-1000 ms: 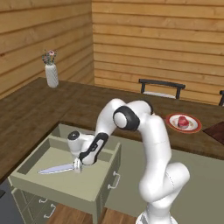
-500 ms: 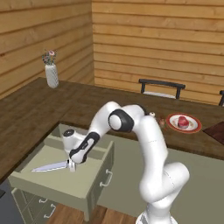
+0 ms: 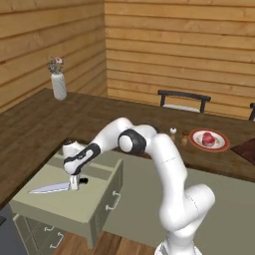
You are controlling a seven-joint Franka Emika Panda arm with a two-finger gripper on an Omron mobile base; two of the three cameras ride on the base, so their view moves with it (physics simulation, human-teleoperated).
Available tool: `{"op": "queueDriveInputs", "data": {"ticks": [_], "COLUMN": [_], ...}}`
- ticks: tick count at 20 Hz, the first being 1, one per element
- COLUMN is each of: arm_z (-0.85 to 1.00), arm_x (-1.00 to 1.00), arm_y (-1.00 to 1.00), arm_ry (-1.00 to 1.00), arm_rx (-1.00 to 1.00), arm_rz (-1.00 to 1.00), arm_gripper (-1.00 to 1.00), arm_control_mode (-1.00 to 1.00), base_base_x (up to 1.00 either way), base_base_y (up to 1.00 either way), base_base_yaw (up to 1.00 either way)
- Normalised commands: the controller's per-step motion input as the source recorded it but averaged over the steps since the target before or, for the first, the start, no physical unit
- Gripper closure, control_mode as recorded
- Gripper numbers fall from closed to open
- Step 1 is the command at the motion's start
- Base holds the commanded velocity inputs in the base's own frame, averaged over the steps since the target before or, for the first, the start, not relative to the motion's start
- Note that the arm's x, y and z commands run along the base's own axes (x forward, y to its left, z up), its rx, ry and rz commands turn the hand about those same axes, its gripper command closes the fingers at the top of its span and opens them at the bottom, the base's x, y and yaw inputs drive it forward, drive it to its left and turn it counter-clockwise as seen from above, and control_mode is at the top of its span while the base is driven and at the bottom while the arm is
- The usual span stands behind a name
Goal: Pick up the knife from the drawer and place it on the cutting board. Then place the meat from the plate to the cutting board.
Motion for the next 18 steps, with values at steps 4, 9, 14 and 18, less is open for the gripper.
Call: {"op": "queueDriveInputs", "data": {"ticks": [4,9,14,18], "arm_z": [-0.23,-0.06,0.65,1.00], "arm_x": [-0.95,-0.97,-0.26,-0.19], "arm_y": [-0.13,-0.41,-0.49,-0.95], "arm_ry": [0.04,-0.04,-0.12,-0.10], "arm_rx": [-0.05,-0.05,0.00,0.00], "arm_rz": [0.00,0.00,-0.11,-0.17], "arm_gripper": [1.00,1.00,1.00,1.00], "arm_control_mode": [-1.00,-1.00,-1.00,-1.00], "base_base_x": [0.00,0.00,0.00,0.00], "base_base_y": [0.00,0.00,0.00,0.00], "base_base_yaw": [0.00,0.00,0.00,0.00]}}
